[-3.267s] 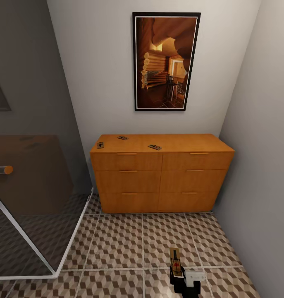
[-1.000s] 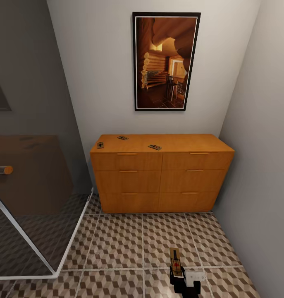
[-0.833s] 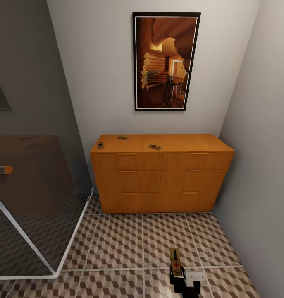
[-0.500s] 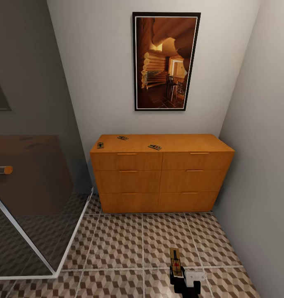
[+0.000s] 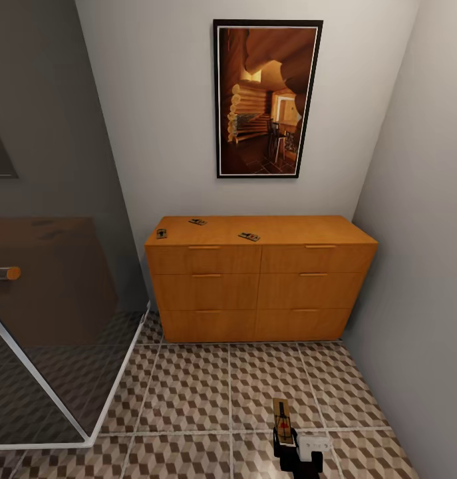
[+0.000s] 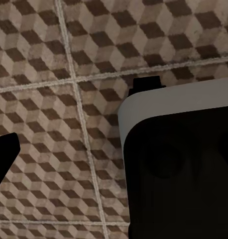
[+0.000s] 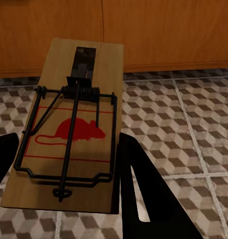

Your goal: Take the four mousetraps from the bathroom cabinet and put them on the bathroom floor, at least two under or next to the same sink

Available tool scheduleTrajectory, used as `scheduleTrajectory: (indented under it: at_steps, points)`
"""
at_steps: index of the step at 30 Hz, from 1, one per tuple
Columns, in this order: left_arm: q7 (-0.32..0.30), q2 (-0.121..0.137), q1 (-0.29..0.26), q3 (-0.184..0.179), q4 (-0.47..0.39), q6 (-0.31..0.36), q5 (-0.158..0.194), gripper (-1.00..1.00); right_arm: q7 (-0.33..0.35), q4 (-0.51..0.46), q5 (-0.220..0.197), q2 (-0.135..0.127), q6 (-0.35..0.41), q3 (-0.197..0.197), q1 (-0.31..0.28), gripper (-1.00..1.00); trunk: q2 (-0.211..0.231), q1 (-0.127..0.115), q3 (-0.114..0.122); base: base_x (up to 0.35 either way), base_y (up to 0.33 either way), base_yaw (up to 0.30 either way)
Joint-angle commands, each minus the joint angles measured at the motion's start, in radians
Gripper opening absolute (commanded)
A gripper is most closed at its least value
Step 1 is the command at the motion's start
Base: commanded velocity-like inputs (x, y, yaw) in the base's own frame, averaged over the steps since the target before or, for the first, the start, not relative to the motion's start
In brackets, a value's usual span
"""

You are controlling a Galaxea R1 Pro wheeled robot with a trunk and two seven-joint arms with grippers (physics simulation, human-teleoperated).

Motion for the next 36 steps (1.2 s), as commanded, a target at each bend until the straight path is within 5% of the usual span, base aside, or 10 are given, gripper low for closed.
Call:
scheduleTrajectory:
  at_steps: [1, 36]
  points:
    - [0.004, -0.001, -0.002, -0.007, 0.005, -0.007, 0.0, 1.0, -0.005, 0.001, 0.008, 0.0, -0.002, -0.002, -0.001, -1.0, -0.001, 0.0, -0.001, 0.0, 0.0, 0.0]
    - [0.004, -0.001, -0.002, -0.007, 0.005, -0.007, 0.001, 1.0, -0.005, 0.001, 0.008, 0.0, -0.002, -0.002, 0.0, -1.0, -0.001, 0.0, -0.001, 0.0, 0.0, 0.0]
